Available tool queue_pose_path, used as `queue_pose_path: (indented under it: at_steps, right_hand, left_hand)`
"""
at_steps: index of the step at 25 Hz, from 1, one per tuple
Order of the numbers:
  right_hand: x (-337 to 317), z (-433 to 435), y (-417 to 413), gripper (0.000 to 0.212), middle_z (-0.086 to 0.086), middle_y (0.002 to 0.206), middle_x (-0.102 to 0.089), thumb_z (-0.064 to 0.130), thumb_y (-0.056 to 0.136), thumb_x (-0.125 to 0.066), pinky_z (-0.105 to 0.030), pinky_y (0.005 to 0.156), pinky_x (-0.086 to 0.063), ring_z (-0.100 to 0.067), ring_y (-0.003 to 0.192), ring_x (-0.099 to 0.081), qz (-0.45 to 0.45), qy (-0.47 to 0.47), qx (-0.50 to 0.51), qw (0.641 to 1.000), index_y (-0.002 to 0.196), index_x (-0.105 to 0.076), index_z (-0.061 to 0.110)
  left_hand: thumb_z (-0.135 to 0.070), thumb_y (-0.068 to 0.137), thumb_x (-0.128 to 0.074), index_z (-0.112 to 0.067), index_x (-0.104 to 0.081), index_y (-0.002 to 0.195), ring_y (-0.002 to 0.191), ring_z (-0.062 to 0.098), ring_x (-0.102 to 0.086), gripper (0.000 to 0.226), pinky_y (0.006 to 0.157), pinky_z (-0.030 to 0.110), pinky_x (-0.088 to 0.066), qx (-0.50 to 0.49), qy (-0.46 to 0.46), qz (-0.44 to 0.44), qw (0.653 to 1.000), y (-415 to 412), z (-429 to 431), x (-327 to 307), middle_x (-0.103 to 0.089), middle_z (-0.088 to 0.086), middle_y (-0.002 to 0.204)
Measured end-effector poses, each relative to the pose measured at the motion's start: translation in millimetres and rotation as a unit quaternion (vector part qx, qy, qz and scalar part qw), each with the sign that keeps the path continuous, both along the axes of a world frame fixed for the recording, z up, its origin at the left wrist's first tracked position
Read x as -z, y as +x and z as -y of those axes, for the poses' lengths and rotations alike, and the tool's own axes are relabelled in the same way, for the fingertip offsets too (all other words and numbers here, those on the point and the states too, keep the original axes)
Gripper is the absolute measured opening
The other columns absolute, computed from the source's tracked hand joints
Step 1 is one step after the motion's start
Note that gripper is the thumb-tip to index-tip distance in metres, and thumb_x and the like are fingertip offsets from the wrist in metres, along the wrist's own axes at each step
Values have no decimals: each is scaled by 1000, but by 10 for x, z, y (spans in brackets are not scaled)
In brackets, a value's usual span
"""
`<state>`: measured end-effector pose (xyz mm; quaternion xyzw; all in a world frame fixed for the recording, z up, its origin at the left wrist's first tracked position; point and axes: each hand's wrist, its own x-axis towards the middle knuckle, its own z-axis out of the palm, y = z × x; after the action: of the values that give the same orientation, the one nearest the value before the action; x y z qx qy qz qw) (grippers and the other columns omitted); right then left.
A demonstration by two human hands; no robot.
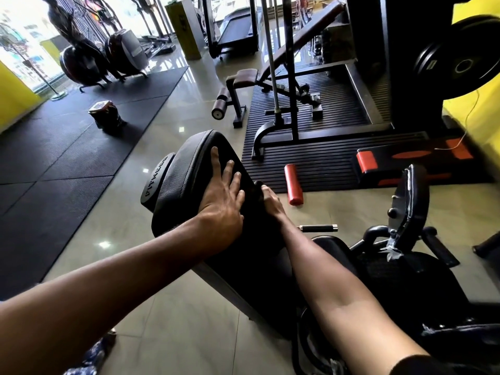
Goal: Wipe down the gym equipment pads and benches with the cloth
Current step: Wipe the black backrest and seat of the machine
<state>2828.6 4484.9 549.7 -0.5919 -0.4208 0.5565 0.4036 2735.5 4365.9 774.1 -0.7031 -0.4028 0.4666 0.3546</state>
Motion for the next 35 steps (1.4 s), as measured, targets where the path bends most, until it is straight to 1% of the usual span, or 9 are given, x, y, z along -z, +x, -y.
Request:
queue_pose_path:
  at_steps: [6, 10, 12, 15, 18, 23, 26, 32, 35]
  right_hand:
    - [-331, 234, -107, 51, -1, 164, -31, 43, 110, -31, -37, 125, -7, -13, 151, -26, -33, 50, 37, 998, 156, -39, 22]
    - [-65, 1047, -246, 43, 11, 164, -26, 38, 105, -37, -25, 124, -11, 2, 149, -21, -71, 200, 28, 977, 144, -36, 55]
    - [398, 1276, -251, 50, 22, 164, -21, 47, 102, -40, -32, 125, -5, 6, 151, -15, -44, 152, 28, 987, 148, -29, 62]
    - [918, 1088, -121, 71, 10, 165, -29, 62, 92, -39, -56, 125, -4, -15, 155, -21, -22, -12, 43, 999, 159, -29, 39]
    - [627, 756, -42, 57, 3, 170, -19, 47, 107, -33, -56, 126, -2, -19, 157, -14, -28, -49, 33, 998, 161, -26, 30]
    - [-237, 1287, -220, 46, 18, 169, -11, 44, 104, -35, -39, 124, -3, 1, 153, -11, -39, 167, -10, 985, 149, -34, 56]
    - [-61, 1856, -334, 50, 21, 168, -14, 49, 103, -38, -29, 124, -8, 1, 154, -12, -59, 240, -1, 969, 151, -29, 60]
    - [423, 1650, -229, 50, 11, 165, -29, 44, 108, -39, -46, 126, -8, -12, 153, -25, -70, -1, 70, 995, 156, -26, 39]
    - [48, 1392, -210, 42, 3, 165, -33, 33, 111, -33, -38, 128, -12, -10, 151, -27, -126, 33, 72, 989, 152, -43, 29]
  left_hand:
    - [-58, 105, -8, -21, -2, 163, 150, 50, 16, 69, 100, 86, 11, -6, 0, 8, 1000, 25, -13, 38, 11, 19, 167]
    - [-59, 105, -9, -21, -3, 163, 150, 50, 17, 70, 101, 87, 11, -5, -4, 7, 1000, 44, -6, 38, 11, 18, 168]
    - [-59, 104, -9, -22, -3, 163, 150, 50, 17, 69, 99, 87, 12, -6, -6, 8, 1000, 39, -11, 40, 11, 18, 168]
    - [-59, 104, -10, -24, -4, 163, 150, 49, 17, 69, 97, 87, 13, -8, -3, 7, 1000, 34, -12, 41, 11, 17, 168]
    - [-61, 104, -9, -25, -3, 163, 150, 49, 17, 70, 98, 86, 14, -12, 3, 5, 1000, 20, -3, 48, 11, 16, 168]
    - [-64, 102, -8, -26, -2, 163, 151, 47, 17, 72, 101, 84, 13, -14, 6, 2, 1000, 37, 30, 34, 12, 15, 168]
    - [-65, 102, -8, -26, -4, 163, 151, 47, 16, 72, 103, 83, 13, -15, 9, -1, 1000, 31, 43, 31, 11, 15, 168]
    - [-64, 103, -14, -29, -6, 163, 151, 45, 17, 69, 103, 83, 15, -28, -10, -6, 1000, 39, 142, 82, 11, 12, 168]
    - [-62, 104, -12, -29, -6, 162, 152, 43, 17, 68, 107, 80, 15, -36, -19, -1, 999, 41, 191, 68, 10, 11, 169]
